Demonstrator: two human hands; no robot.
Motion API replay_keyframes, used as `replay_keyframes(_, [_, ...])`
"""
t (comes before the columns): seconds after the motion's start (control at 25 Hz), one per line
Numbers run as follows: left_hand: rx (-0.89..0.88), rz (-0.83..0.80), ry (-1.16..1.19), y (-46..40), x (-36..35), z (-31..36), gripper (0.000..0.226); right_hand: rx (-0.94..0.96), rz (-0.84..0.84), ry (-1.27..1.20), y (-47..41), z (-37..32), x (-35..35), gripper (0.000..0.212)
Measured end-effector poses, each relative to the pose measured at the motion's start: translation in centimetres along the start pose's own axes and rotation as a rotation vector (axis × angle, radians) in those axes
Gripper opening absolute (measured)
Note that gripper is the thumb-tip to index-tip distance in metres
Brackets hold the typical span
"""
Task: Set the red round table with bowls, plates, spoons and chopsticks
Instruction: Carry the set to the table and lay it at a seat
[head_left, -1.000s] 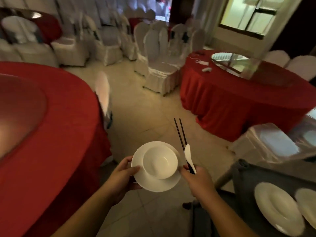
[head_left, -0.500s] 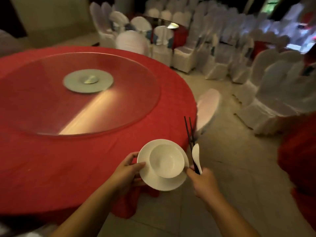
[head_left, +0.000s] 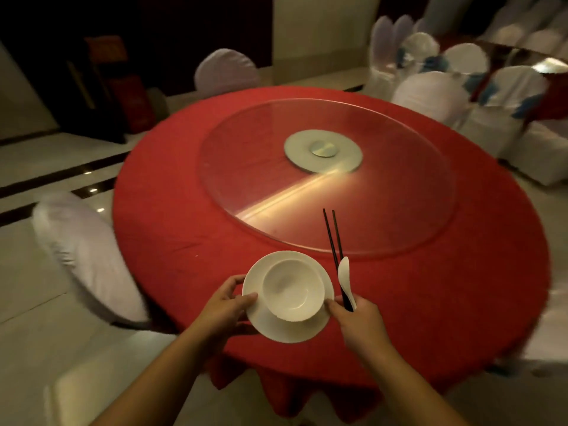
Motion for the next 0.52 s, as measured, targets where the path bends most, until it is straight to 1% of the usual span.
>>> replay_keyframes(0.12, [-0.004, 0.149, 0.029, 0.2, 2.0, 1.4, 0.035, 0.057, -0.143, 0.089, -4.3, -2.8, -1.7, 0.013])
replay_keyframes(0.24, [0.0, 0.255, 0.068, 0.4, 4.4, 2.4, 0.033, 0.065, -0.247, 0.097, -7.5, -4.6, -4.0, 0.018])
replay_keyframes(0.36, [0.004, 0.335, 0.108, 0.0, 7.7, 3.4, 0.026, 0.056, -0.334, 0.085, -10.2, -6.2, -7.2, 0.026])
replay_keyframes(0.52, [0.027, 0.391, 0.101, -1.6, 12.9, 4.7, 0.024, 0.049, -0.372, 0.103, -13.3, -8.1, -11.4, 0.018])
Point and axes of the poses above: each hand's wrist, its own y-axis away from the middle knuckle, its own x-axis out of the back of the hand, z = x × y, the point moved 4 cm from there along -y, towards the middle knuckle, and after that the axes turned 14 degrees about -z, right-handed, at the moved point
